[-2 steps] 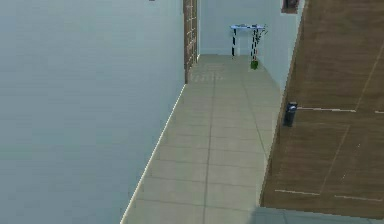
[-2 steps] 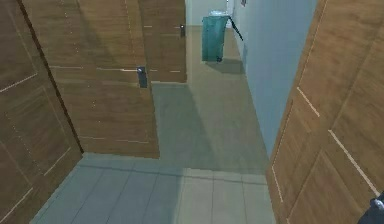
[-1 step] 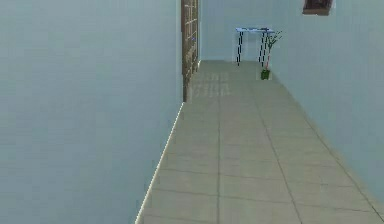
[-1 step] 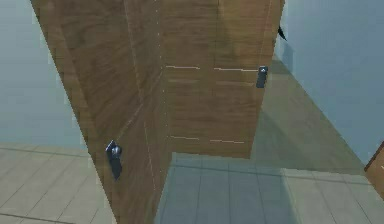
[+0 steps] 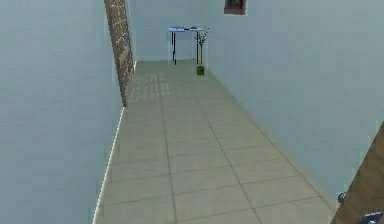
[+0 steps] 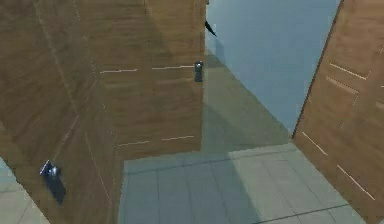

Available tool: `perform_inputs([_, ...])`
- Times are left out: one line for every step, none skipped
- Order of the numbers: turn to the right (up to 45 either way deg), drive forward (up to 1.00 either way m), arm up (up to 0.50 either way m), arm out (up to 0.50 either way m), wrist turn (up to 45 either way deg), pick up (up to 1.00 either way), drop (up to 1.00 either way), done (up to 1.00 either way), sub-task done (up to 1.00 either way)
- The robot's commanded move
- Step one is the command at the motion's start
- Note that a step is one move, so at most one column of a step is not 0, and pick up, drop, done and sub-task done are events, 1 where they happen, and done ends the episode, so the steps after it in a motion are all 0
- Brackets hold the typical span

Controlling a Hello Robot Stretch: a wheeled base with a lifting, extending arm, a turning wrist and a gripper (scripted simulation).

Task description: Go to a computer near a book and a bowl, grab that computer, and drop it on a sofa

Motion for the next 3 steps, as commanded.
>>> perform_inputs([0.0, 0.50, 0.00, 0.00, 0.0, 0.00, 0.00, 0.00, 0.00])
perform_inputs([-6.0, 0.00, 0.00, 0.00, 0.0, 0.00, 0.00, 0.00, 0.00])
perform_inputs([0.0, 0.30, 0.00, 0.00, 0.0, 0.00, 0.00, 0.00, 0.00])
